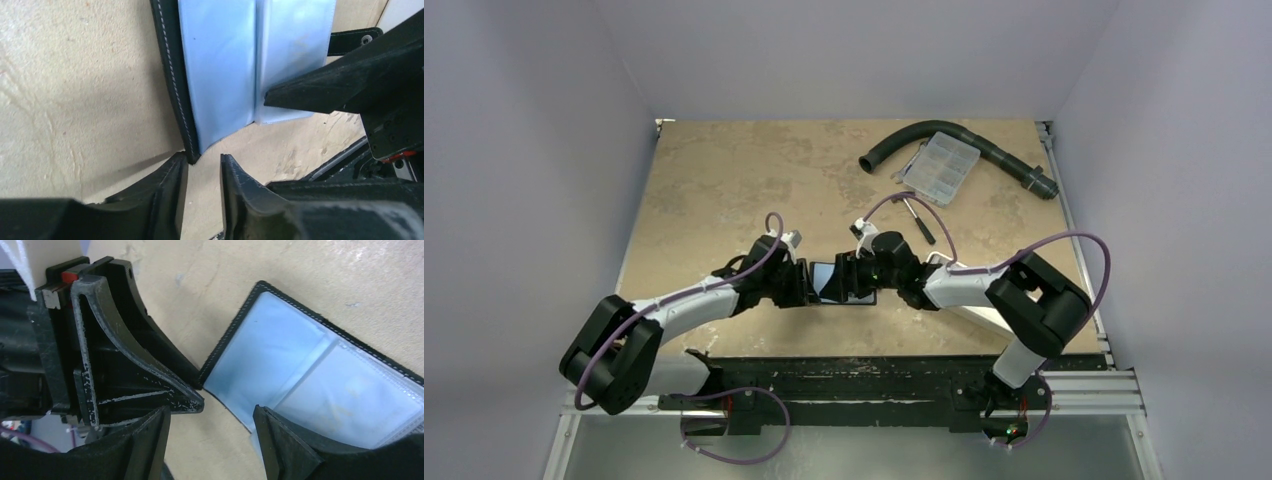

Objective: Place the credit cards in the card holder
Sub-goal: Turn over the card slot in the card holder.

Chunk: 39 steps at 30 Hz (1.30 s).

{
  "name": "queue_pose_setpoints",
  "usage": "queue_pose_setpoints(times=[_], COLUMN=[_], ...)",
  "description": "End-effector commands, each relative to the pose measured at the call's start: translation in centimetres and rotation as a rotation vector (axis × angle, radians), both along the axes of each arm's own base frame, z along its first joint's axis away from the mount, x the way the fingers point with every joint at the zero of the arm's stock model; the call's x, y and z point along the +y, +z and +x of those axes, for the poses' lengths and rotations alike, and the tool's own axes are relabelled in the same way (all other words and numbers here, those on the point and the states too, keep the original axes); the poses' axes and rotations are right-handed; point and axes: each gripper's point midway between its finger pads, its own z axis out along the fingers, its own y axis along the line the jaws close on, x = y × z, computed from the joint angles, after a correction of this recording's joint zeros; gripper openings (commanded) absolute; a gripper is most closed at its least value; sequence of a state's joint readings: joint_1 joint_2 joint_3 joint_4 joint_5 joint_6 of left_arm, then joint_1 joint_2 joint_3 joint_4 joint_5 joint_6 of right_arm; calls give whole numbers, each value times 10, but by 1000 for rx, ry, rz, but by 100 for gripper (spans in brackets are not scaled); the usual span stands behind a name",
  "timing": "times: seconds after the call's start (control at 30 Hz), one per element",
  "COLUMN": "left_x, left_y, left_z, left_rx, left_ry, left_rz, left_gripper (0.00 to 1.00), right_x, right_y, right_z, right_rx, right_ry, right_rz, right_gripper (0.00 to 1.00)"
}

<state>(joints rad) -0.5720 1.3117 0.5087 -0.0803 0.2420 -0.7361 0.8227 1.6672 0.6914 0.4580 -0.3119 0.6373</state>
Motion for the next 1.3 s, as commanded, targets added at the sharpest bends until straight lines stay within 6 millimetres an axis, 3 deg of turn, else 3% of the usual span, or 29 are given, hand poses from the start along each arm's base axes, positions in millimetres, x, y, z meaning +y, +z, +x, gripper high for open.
queue_pose_setpoints(times=[0.0, 0.17, 0.3, 0.4, 0.6, 0.77, 0.9, 1.27], left_x=[2, 11, -4, -27, -50, -58, -62, -68], left_y=[36, 89, 106, 98, 74, 53, 48, 33], left_z=[9, 23, 27, 27, 36, 35, 34, 34], left_rx=[-83, -204, -222, -169, -119, -79, -69, -40], left_ry=[-23, 27, 20, -23, -42, -77, -84, -75], left_rz=[16, 33, -60, -155, -229, -230, -254, -239], left_gripper=[41, 50, 45, 33, 20, 17, 16, 15], right_x=[3, 7, -13, -39, -61, -66, -70, -59], right_y=[31, 52, 60, 48, 32, 23, 13, 1], right_z=[-11, -13, 3, 12, 9, 8, 8, 6], right_rx=[-5, -13, -52, -55, -32, -15, 4, 32], right_ry=[69, 93, -16, -104, -166, -182, -188, -143], right_rz=[117, 178, 111, -14, -85, -92, -117, -92], right_gripper=[71, 71, 66, 51, 38, 44, 47, 45])
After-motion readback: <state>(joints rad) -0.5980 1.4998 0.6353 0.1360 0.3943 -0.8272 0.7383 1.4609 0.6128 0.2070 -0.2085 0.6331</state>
